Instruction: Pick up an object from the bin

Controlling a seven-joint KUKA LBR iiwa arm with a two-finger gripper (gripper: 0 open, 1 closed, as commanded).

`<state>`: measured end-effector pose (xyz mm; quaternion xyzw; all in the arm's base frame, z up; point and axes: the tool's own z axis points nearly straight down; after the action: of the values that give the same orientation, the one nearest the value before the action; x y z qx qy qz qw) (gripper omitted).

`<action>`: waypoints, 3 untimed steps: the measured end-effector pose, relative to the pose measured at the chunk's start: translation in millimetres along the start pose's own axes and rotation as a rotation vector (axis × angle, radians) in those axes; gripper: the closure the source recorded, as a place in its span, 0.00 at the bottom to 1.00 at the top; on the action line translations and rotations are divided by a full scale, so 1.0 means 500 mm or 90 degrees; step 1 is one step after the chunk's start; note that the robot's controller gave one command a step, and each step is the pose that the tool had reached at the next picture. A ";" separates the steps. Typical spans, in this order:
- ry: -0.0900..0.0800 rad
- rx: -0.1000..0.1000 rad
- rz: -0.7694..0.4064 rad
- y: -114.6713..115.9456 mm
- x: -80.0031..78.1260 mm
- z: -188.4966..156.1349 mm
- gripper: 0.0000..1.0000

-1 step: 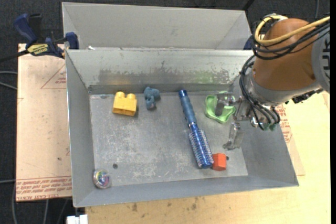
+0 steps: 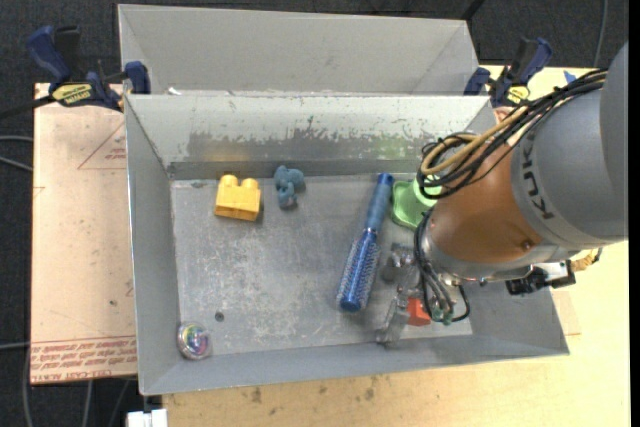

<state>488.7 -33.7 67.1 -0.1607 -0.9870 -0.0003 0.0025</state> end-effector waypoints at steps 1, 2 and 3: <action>-0.008 -0.004 0.038 0.166 -0.042 -0.070 0.00; -0.007 -0.001 -0.112 0.147 -0.146 -0.085 0.00; -0.011 -0.002 -0.107 0.180 -0.201 -0.009 0.00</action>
Offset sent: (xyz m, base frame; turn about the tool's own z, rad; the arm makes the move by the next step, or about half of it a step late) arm 0.0432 0.0655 0.0329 0.0685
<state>612.6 19.6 71.1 -0.0774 -0.9970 -0.0011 -0.0061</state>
